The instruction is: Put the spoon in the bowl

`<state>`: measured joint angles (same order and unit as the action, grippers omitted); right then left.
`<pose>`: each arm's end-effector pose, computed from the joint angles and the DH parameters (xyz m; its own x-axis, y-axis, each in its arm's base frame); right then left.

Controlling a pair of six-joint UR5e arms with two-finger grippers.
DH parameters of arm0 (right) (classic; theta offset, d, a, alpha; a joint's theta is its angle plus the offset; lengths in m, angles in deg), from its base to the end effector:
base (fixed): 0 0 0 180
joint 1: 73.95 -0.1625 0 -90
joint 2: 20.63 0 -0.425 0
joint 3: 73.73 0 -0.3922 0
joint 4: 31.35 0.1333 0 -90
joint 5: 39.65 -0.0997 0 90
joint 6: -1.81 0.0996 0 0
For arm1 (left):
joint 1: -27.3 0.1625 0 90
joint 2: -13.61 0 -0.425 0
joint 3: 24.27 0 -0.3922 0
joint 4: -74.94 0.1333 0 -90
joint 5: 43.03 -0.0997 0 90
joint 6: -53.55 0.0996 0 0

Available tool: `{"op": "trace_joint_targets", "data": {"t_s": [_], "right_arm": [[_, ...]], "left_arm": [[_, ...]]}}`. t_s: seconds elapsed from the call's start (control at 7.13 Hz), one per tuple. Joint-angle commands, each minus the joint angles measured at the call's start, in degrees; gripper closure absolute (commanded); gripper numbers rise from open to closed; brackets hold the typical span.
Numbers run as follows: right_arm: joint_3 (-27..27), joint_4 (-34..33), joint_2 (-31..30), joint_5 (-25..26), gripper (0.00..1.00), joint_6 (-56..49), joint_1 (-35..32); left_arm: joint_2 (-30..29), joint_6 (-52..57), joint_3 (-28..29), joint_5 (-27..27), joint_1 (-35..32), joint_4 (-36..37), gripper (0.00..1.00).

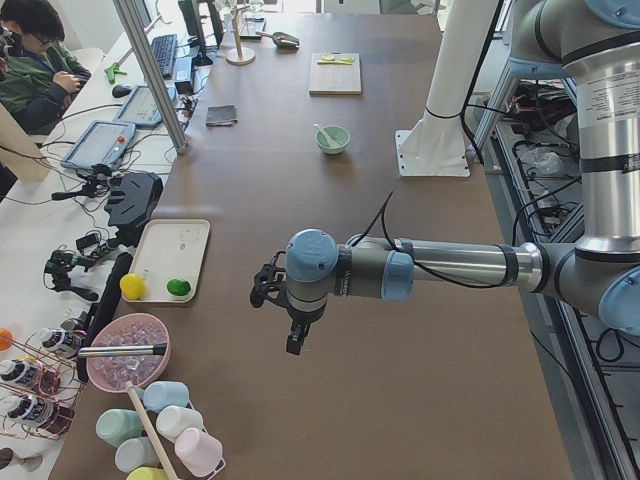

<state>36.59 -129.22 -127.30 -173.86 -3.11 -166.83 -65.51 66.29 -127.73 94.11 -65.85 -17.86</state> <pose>0.0820 -0.3600 0.6232 0.7150 0.0015 0.6991 0.0113 0.9998 -0.0137 -0.0831 -0.4133 0.6203 0.6782 0.2497 -0.6911 -0.0972 0.9627 0.2524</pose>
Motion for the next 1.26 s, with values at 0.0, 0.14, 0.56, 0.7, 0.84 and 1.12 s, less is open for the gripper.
{"op": "trace_joint_targets", "data": {"t_s": [0.0,0.14,0.56,0.7,0.84,1.12], "right_arm": [[-0.02,0.05,-0.11,-0.79,0.0,-0.09,-0.02],[-0.02,0.05,-0.2,-0.79,0.0,-0.18,-0.02],[-0.02,0.31,-0.2,-0.79,0.0,-0.18,-0.02],[-0.19,2.14,-0.38,-0.87,0.0,-0.18,-0.02],[-0.11,2.59,-0.73,-0.96,0.0,-0.18,-0.02],[-0.11,2.6,-0.73,-1.23,0.0,-0.18,-0.02]], "left_arm": [[0.2,0.0,-0.42,-0.03,-0.01,-0.01,0.02],[0.2,0.0,-0.51,-0.03,-0.01,-0.01,0.02],[0.11,0.0,-0.43,-0.12,-0.01,-0.01,0.02],[0.11,0.0,-0.43,-0.21,-0.01,-0.01,0.02],[0.11,0.0,-0.51,-0.21,-0.01,-0.01,0.02],[0.11,0.0,-0.43,-0.21,-0.01,-0.01,0.02]]}}
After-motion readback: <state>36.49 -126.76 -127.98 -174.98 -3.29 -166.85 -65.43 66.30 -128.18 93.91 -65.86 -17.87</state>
